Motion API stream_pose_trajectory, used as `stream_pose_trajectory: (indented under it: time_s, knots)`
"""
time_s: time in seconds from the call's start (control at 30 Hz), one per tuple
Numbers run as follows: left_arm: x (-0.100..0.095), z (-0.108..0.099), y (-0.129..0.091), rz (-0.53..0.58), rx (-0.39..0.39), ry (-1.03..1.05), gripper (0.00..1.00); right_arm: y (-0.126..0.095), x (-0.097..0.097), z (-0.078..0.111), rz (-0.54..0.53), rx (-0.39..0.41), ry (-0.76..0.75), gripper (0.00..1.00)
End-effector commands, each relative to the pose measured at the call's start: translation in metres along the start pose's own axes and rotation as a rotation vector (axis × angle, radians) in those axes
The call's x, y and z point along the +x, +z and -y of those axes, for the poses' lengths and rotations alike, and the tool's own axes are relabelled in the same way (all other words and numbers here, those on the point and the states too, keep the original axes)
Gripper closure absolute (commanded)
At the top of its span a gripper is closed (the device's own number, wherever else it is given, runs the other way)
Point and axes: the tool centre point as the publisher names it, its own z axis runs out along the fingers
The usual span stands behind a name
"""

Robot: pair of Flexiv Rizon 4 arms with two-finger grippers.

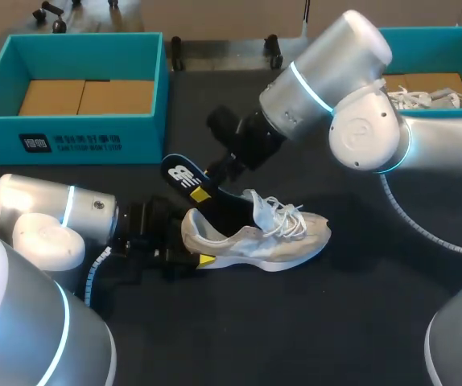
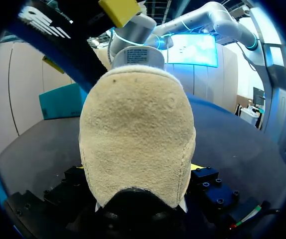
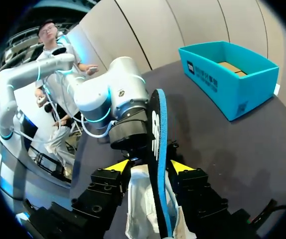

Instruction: Take the shoe out of the shoebox, open the shoe tongue, remove and reinsert the insole, then place the shoe into the shoebox

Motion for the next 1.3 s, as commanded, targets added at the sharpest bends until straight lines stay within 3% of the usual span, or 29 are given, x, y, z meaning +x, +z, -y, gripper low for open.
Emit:
stream_pose_trajectory:
  time_s: [0.03, 0.23, 0.33, 0.37, 0.57, 0.77, 0.9, 1.3]
  knots:
    - [0.001, 0.000, 0.000, 0.001, -0.005, 0.000, 1.00, 0.007, -0.005, -0.002, -0.011, -0.004, -0.002, 0.55]
    - [0.001, 0.000, 0.000, 0.001, -0.005, 0.000, 1.00, 0.007, -0.005, -0.002, -0.013, -0.007, -0.004, 0.69]
    - [0.001, 0.000, 0.000, 0.001, -0.005, 0.000, 1.00, 0.008, -0.004, -0.001, -0.012, -0.008, -0.006, 0.89]
    - [0.001, 0.000, 0.000, 0.001, -0.005, 0.000, 1.00, 0.008, -0.004, -0.001, -0.012, -0.009, -0.009, 1.00]
    - [0.001, 0.000, 0.000, 0.001, -0.005, 0.000, 1.00, 0.008, -0.004, -0.005, -0.004, -0.034, -0.035, 1.00]
    - [0.001, 0.000, 0.000, 0.001, -0.005, 0.000, 1.00, 0.001, 0.000, -0.019, 0.048, -0.123, -0.084, 1.00]
    - [0.001, 0.000, 0.000, 0.001, -0.005, 0.000, 1.00, -0.005, 0.002, -0.035, 0.075, -0.163, -0.114, 1.00]
    - [0.001, 0.000, 0.000, 0.001, -0.005, 0.000, 1.00, -0.024, 0.006, -0.086, 0.117, -0.172, -0.155, 1.00]
